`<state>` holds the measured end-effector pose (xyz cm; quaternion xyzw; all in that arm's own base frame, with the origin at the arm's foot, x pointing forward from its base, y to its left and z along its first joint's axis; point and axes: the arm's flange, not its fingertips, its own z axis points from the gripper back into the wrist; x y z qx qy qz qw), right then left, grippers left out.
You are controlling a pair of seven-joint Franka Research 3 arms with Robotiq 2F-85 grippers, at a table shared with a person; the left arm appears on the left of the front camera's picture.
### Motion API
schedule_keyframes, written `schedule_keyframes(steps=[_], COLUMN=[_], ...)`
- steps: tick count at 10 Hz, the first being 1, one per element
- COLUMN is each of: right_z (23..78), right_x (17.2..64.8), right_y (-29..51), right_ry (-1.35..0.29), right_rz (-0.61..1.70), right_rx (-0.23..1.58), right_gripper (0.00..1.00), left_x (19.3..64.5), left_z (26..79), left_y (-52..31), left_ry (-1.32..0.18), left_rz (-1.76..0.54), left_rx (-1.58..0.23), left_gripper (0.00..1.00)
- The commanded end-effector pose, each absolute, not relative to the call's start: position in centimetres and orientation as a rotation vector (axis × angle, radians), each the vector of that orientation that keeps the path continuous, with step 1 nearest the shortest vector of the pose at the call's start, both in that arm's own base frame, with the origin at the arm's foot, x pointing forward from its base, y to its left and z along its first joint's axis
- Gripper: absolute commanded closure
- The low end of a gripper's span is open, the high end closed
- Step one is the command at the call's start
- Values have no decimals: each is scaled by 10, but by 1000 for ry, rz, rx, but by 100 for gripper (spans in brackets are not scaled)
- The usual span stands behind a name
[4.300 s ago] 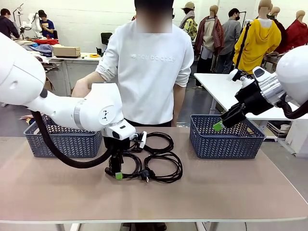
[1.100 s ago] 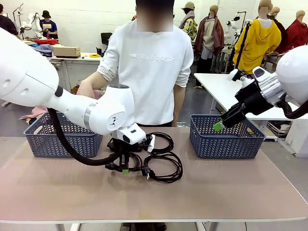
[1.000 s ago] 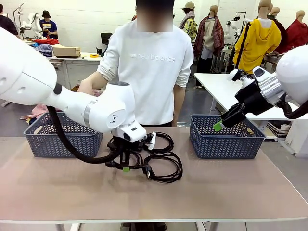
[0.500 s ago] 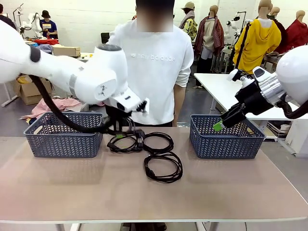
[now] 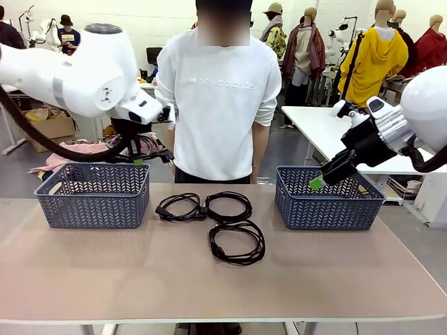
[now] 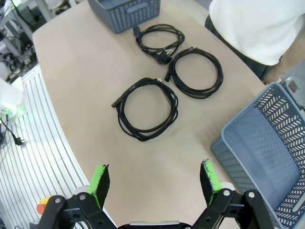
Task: Organize the cables according to human instructions.
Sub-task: Pick up a bundle of cables and place it in the basket indicated by the human.
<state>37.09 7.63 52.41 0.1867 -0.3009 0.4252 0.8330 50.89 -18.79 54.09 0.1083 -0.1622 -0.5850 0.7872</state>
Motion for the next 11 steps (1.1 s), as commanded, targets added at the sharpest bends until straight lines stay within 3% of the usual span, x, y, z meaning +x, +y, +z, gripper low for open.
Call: schedule_keyframes(steps=[1, 6, 11], right_z=[523, 523, 523], right_x=[372, 372, 372], right_y=[77, 77, 77], right_ry=[-647, -647, -647], right_rz=[903, 903, 903], right_rx=[416, 416, 416], right_gripper=[0, 0, 0], left_x=[515, 538, 531], left_z=[547, 551, 539], left_y=[-160, -107, -116], left_ry=[-368, -326, -331], left_rz=[-1231, -1145, -1161], left_rx=[185, 108, 152], left_gripper=[100, 100, 100])
